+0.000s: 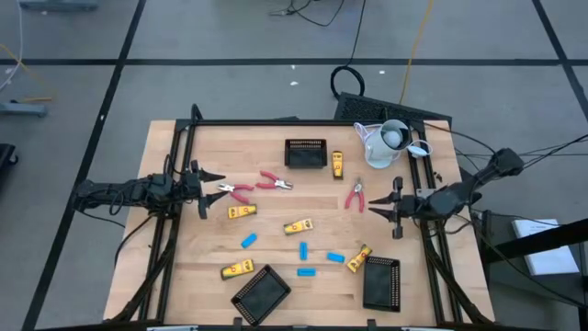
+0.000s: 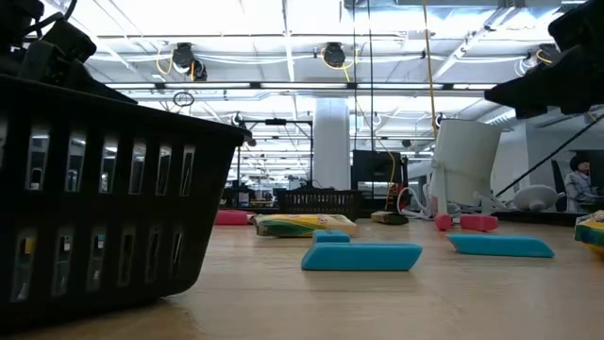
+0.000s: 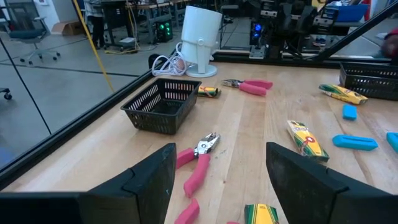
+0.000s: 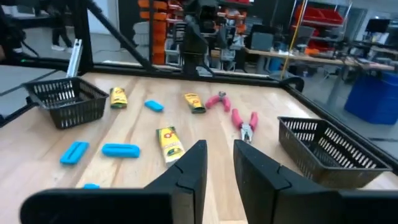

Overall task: Pick & Place School Supplies
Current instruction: Put the pink hole puncher into the bottom right black bin

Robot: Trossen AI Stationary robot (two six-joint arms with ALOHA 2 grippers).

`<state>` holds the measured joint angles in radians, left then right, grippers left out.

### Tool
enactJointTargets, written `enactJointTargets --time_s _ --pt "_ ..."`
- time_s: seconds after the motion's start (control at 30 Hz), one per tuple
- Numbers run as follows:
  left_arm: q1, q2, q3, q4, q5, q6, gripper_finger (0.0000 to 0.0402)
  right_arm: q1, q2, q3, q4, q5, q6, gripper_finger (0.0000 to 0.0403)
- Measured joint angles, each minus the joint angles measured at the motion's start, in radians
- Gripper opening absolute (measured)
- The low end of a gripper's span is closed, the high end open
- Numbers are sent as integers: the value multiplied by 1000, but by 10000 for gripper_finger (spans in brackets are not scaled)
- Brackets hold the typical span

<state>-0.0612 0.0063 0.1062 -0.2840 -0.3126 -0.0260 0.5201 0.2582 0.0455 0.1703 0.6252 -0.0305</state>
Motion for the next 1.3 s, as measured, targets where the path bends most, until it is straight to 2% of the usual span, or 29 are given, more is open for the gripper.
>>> enactJointTargets --time_s 0.2,0.3,0.43,0.5,0.6,0.77,0.9,1.13,1.3 --pt "0 0 0 0 0 4 250 -57 224 18 179 -28 6 89" --pt "0 0 0 2 0 18 250 -90 345 56 190 -29 -17 125" --pt "0 0 0 5 -3 25 250 -145 508 186 193 -59 -34 183" --pt "0 0 0 9 -3 31 250 -180 588 267 126 -82 -33 204" --pt "0 0 0 25 -3 49 250 -249 707 431 -66 -181 -4 221" --pt "1 0 0 44 -3 57 250 -361 932 683 -452 -335 5 221" --pt "1 0 0 38 -3 58 250 -429 1050 818 -625 -407 -47 221" --pt "1 0 0 19 -3 50 250 -526 1097 871 -762 -524 -114 221" --pt "1 0 0 16 -3 47 250 -549 1098 865 -829 -532 -144 221"
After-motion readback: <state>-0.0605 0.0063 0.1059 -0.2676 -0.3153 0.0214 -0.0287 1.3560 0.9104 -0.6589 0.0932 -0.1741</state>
